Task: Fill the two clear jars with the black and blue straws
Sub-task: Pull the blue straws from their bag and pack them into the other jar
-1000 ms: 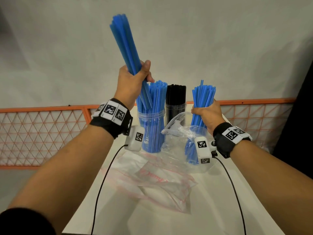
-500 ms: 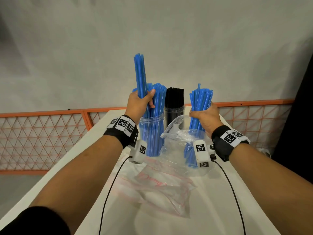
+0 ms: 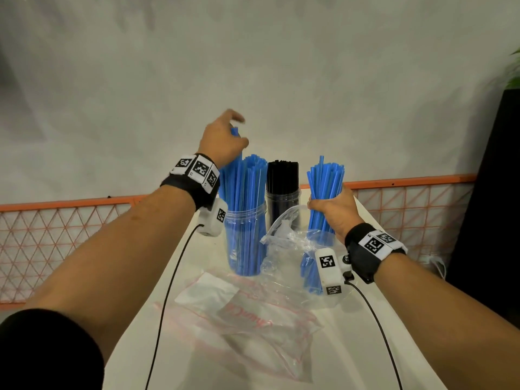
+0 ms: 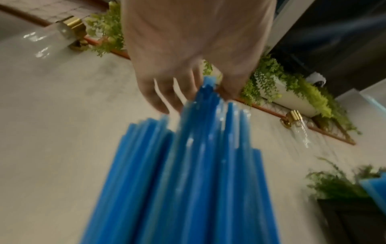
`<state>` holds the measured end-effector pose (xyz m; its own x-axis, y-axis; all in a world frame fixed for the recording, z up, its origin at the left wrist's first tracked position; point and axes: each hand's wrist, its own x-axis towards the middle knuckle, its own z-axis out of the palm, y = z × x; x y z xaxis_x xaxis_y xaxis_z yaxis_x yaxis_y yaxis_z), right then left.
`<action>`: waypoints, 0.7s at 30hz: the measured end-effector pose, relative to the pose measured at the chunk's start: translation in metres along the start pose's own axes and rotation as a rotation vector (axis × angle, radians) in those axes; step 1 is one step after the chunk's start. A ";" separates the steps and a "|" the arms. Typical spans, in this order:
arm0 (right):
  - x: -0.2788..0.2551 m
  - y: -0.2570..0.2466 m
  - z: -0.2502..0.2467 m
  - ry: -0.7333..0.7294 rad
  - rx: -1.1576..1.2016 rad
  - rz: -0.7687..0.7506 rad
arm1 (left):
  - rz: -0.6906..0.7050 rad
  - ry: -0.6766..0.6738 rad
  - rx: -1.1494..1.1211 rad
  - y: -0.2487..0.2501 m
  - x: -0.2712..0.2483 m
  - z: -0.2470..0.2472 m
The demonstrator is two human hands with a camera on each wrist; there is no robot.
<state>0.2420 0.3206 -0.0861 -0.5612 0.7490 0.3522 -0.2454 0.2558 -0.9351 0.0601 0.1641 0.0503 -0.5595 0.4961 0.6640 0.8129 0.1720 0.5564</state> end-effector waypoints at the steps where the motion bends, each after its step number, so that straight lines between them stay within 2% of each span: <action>1: 0.000 0.000 0.000 -0.004 -0.002 -0.003 | 0.031 -0.108 0.081 -0.005 -0.002 0.003; 3: 0.000 0.000 0.000 -0.007 -0.006 -0.002 | 0.100 -0.281 0.210 -0.018 -0.013 0.012; 4: 0.000 0.000 0.000 -0.007 -0.005 -0.002 | 0.120 -0.317 0.261 -0.023 -0.018 0.017; 6: 0.001 0.001 0.000 -0.011 -0.007 -0.003 | 0.133 -0.278 0.317 -0.032 -0.025 0.022; 8: 0.001 0.002 0.000 -0.012 -0.008 -0.003 | 0.187 -0.232 0.249 -0.034 -0.026 0.022; 10: 0.002 0.002 0.000 -0.015 -0.008 -0.002 | 0.258 -0.250 0.223 -0.033 -0.027 0.023; 15: 0.001 0.003 -0.001 -0.018 -0.015 0.001 | 0.166 -0.444 0.518 -0.022 -0.028 0.031; 17: 0.000 0.002 -0.002 -0.024 -0.019 0.006 | 0.225 -0.391 0.508 -0.013 -0.031 0.028; 20: 0.000 0.000 -0.003 -0.024 -0.017 0.020 | 0.453 -0.064 0.307 0.006 -0.047 0.033; 21: 0.000 0.000 -0.003 -0.023 -0.014 0.026 | 0.452 -0.010 0.196 0.013 -0.054 0.038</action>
<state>0.2448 0.3225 -0.0861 -0.5855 0.7411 0.3287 -0.2197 0.2452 -0.9443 0.1076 0.1715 0.0028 -0.1431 0.5660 0.8119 0.9896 0.0939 0.1089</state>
